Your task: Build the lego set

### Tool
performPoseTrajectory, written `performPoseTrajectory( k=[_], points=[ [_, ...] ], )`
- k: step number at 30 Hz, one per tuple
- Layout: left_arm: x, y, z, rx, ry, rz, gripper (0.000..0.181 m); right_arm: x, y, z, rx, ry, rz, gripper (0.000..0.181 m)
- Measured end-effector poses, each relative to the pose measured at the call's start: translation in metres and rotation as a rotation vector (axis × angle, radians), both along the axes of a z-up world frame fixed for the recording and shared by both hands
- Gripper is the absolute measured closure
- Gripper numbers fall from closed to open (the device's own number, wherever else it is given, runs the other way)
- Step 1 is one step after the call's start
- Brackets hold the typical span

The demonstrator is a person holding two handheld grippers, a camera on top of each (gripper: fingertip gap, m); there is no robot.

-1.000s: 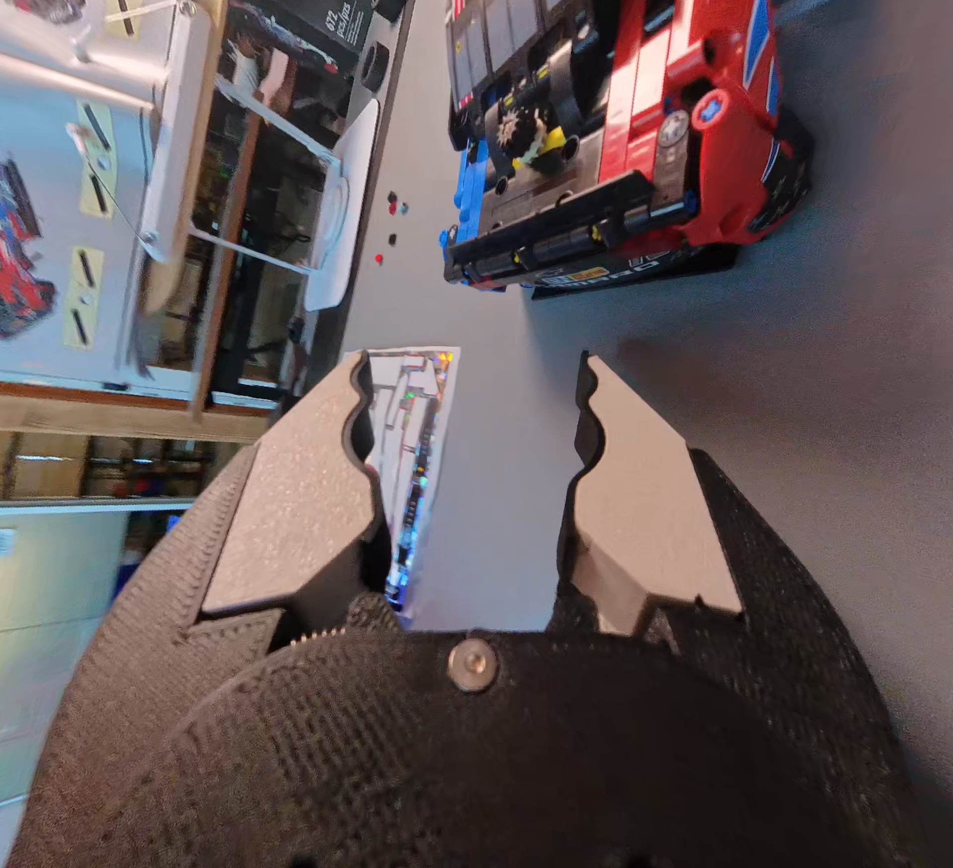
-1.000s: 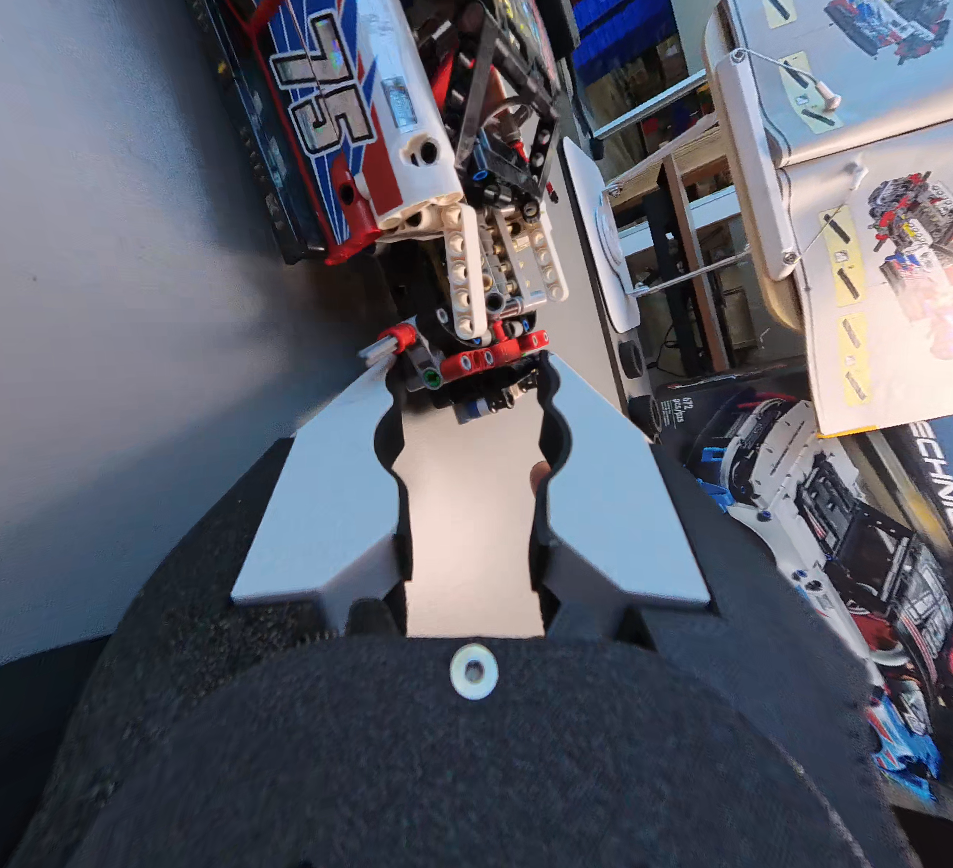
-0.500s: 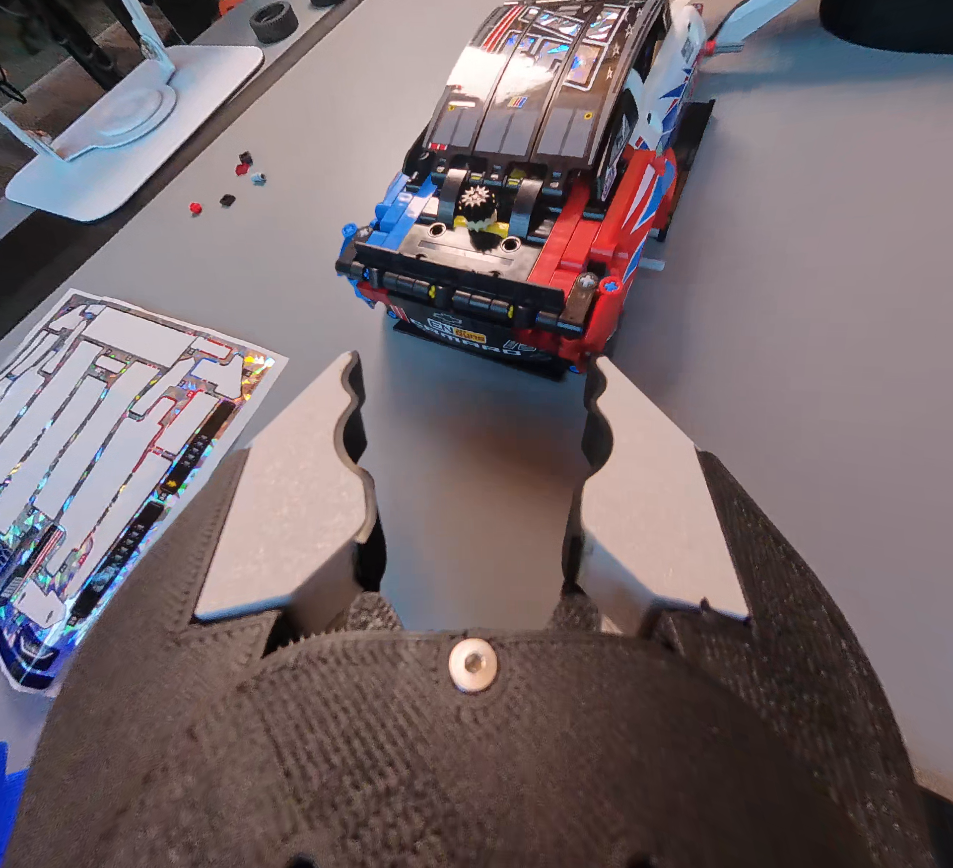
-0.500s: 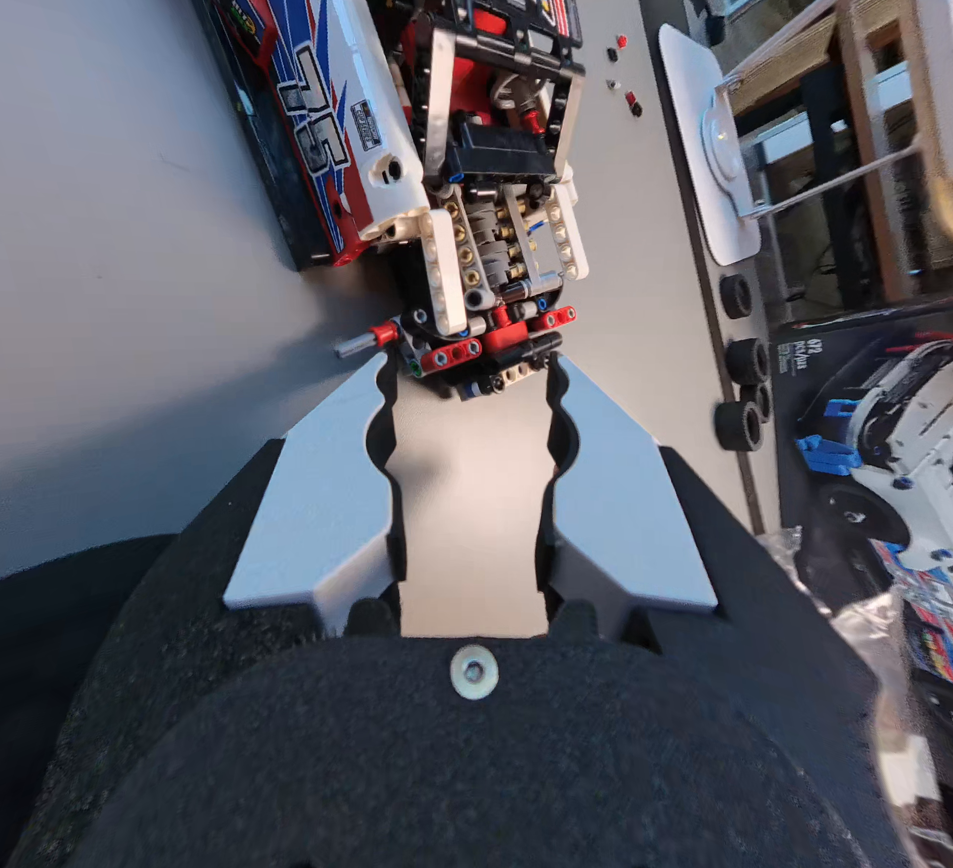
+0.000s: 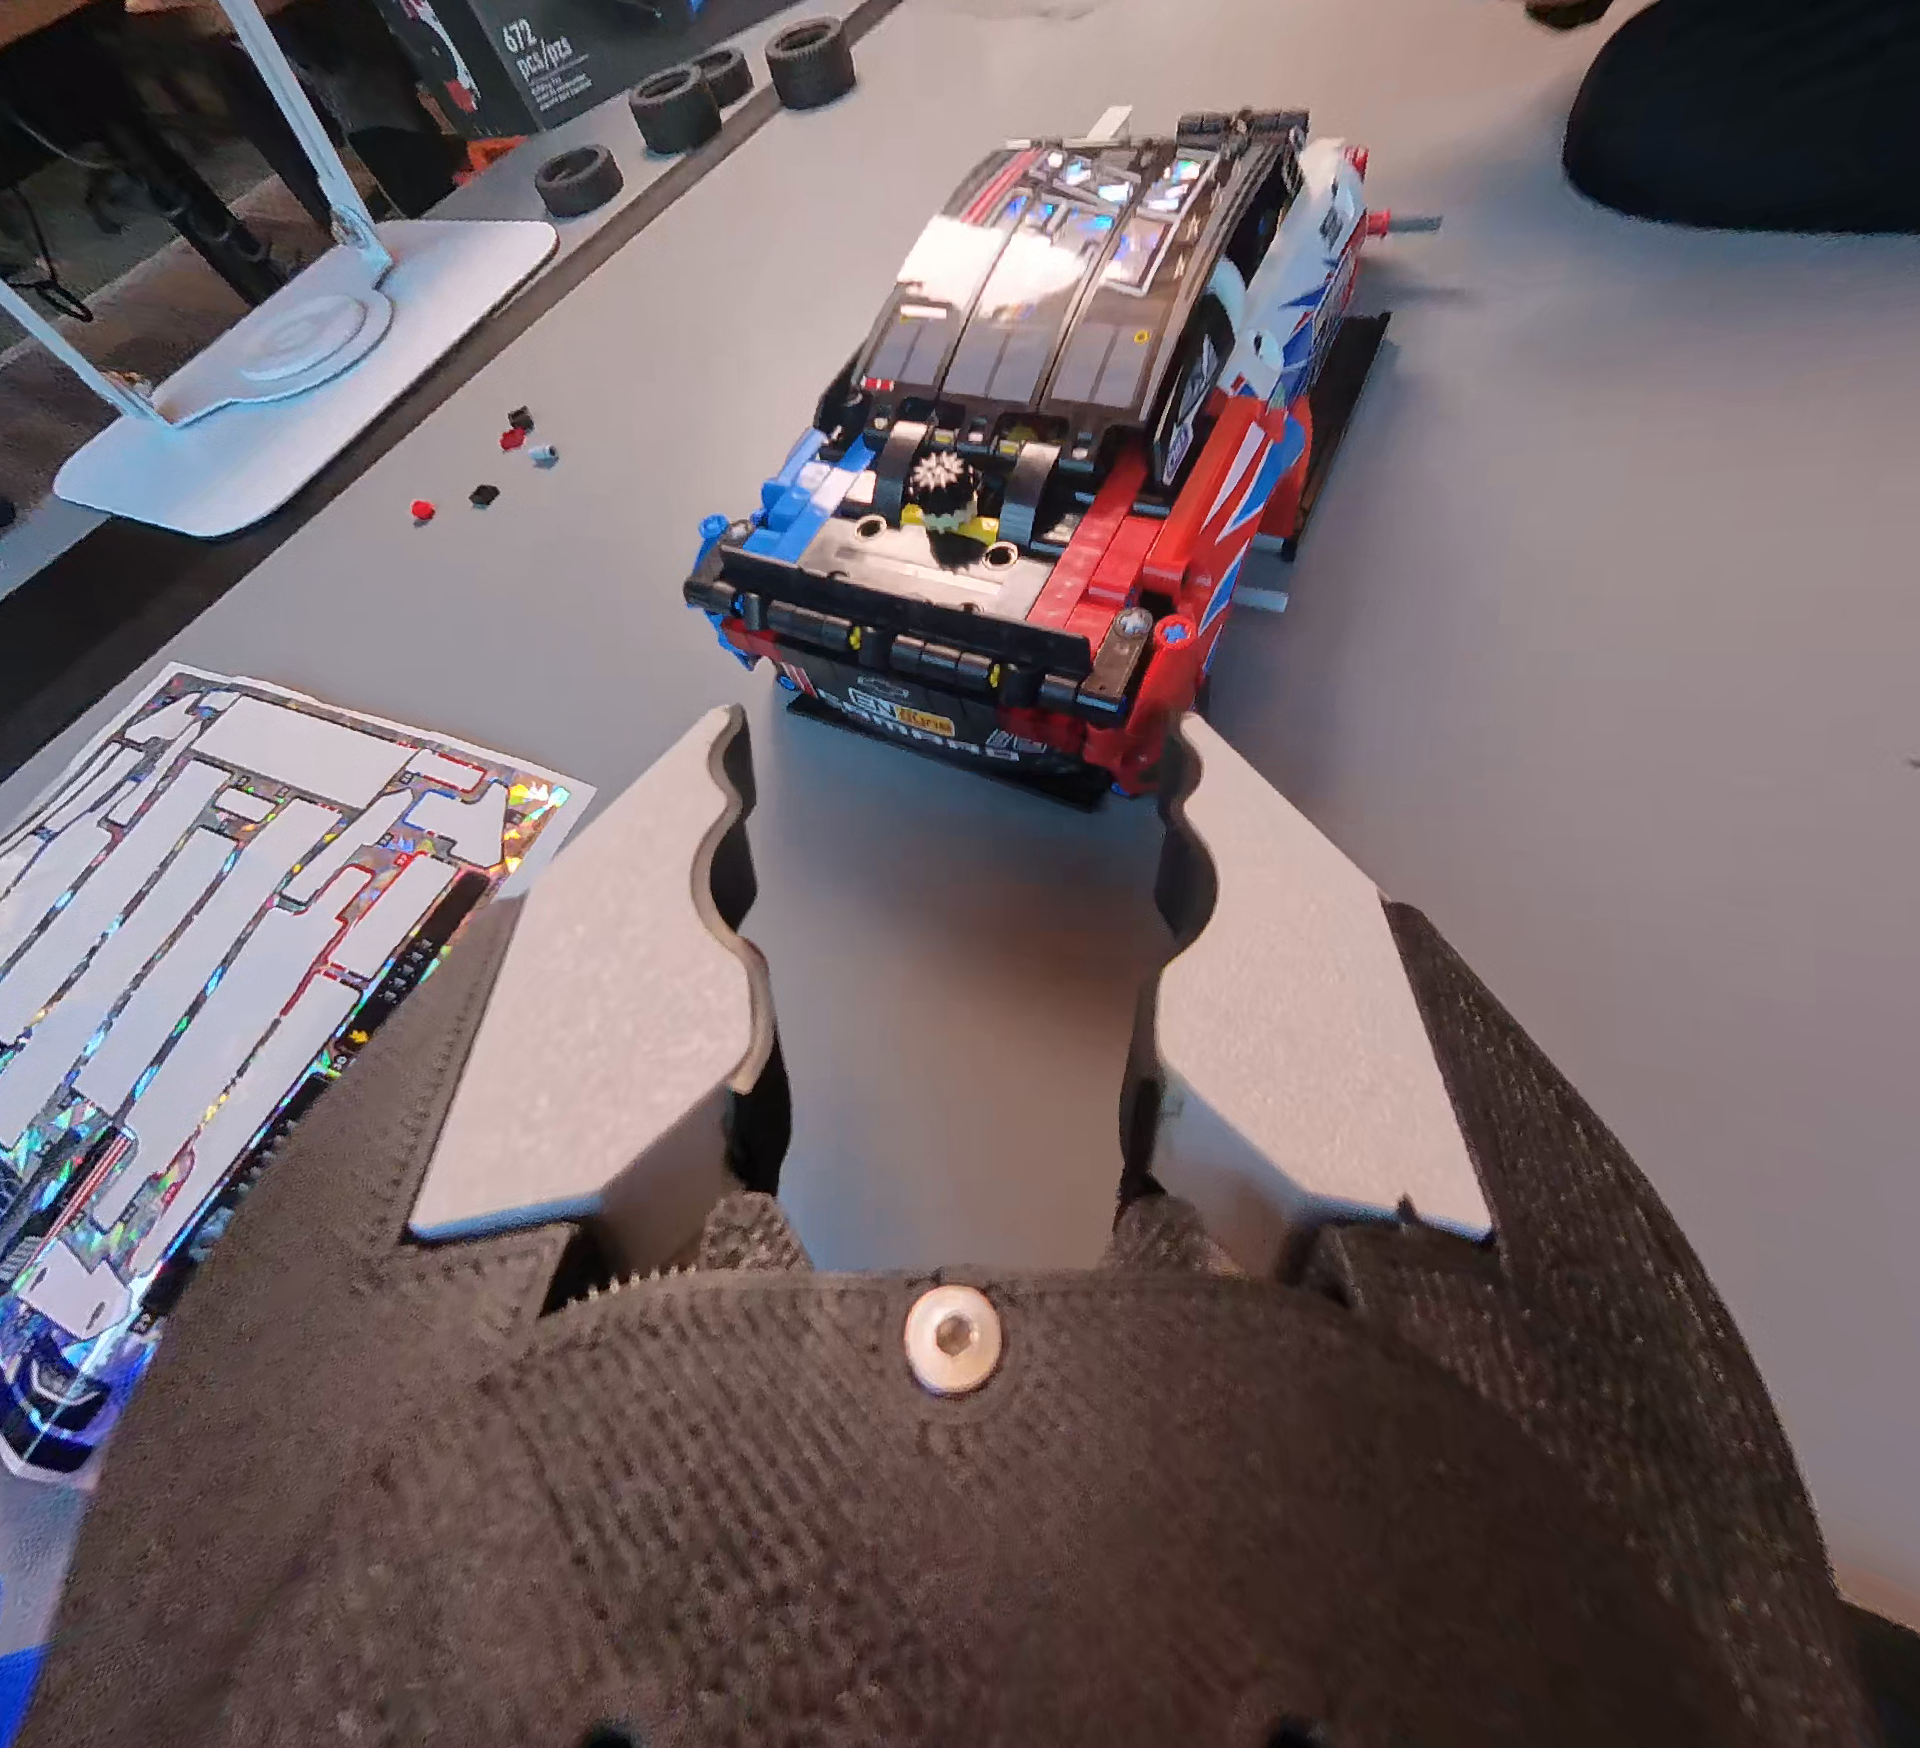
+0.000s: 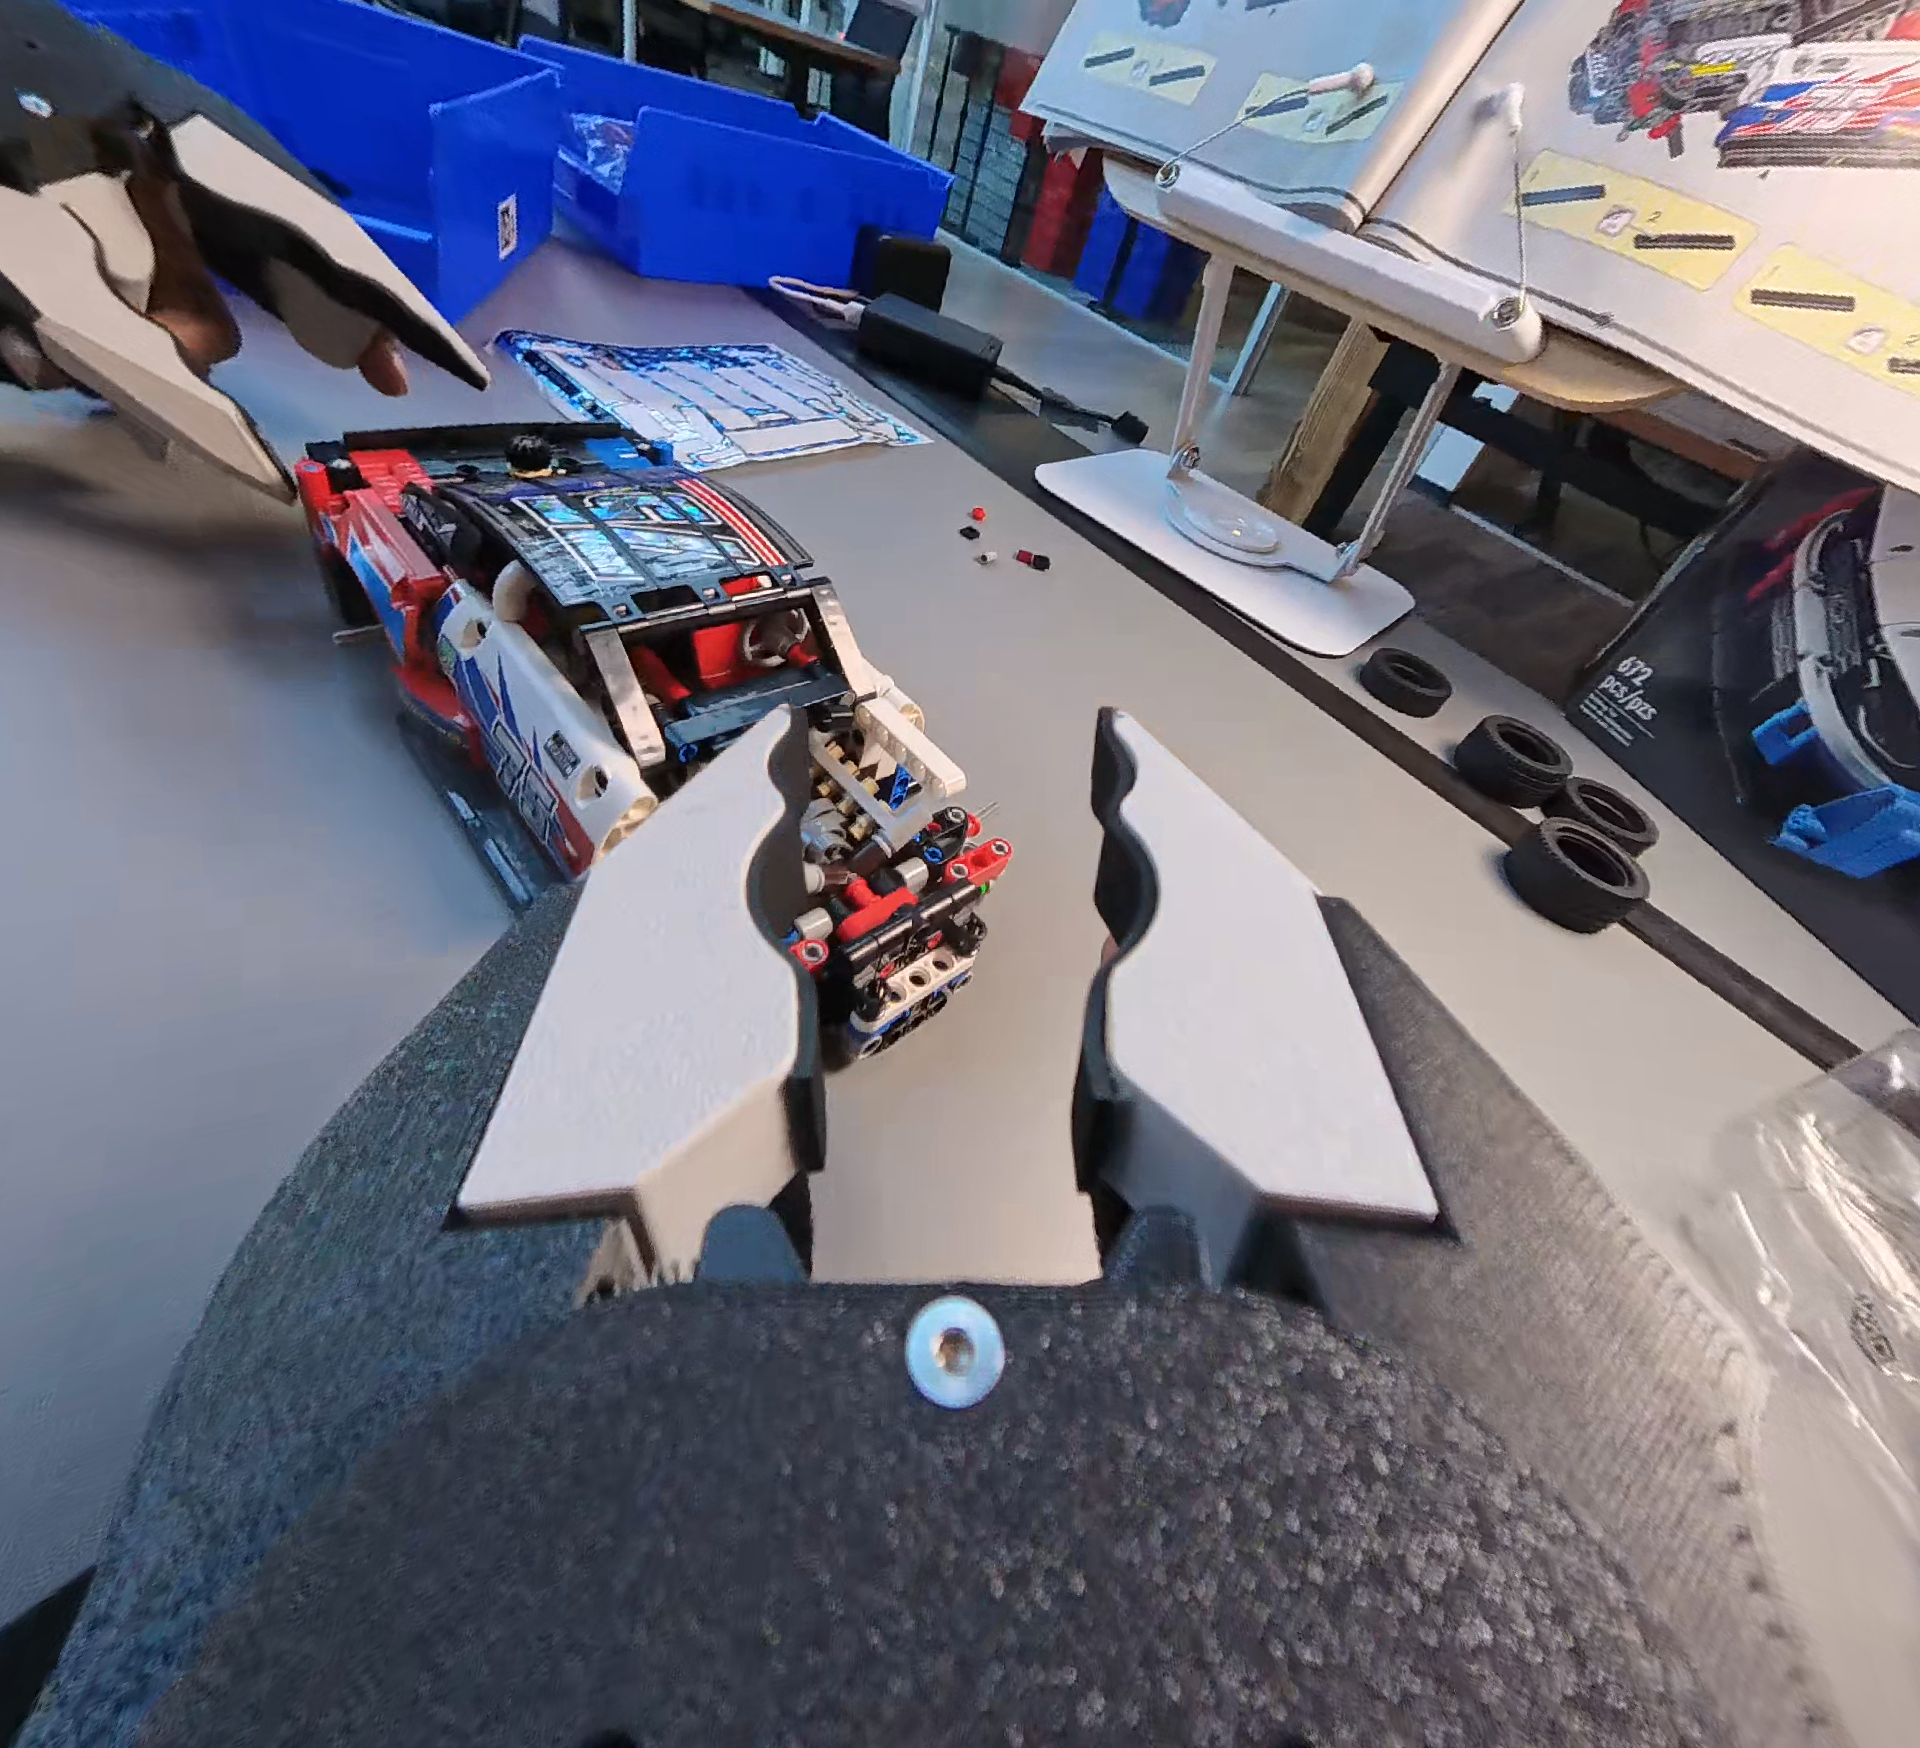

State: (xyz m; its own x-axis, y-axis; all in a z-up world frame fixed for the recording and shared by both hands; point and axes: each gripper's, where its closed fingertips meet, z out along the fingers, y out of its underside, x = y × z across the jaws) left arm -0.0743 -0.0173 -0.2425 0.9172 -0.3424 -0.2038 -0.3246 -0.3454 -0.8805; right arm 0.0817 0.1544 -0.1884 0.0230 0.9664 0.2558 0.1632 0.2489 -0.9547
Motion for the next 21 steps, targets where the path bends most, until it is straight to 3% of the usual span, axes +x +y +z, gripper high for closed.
performPoseTrajectory(
  k=[9,21],
  points=[
    [-0.020,-0.001,0.063,0.299,-0.157,0.117,0.105,0.011,0.017,0.011,-0.073,0.123,-0.088,0.134],
    [-0.048,-0.011,0.083,0.417,-0.195,0.224,0.111,0.014,0.040,0.019,-0.101,0.175,-0.197,0.136]
  ],
)
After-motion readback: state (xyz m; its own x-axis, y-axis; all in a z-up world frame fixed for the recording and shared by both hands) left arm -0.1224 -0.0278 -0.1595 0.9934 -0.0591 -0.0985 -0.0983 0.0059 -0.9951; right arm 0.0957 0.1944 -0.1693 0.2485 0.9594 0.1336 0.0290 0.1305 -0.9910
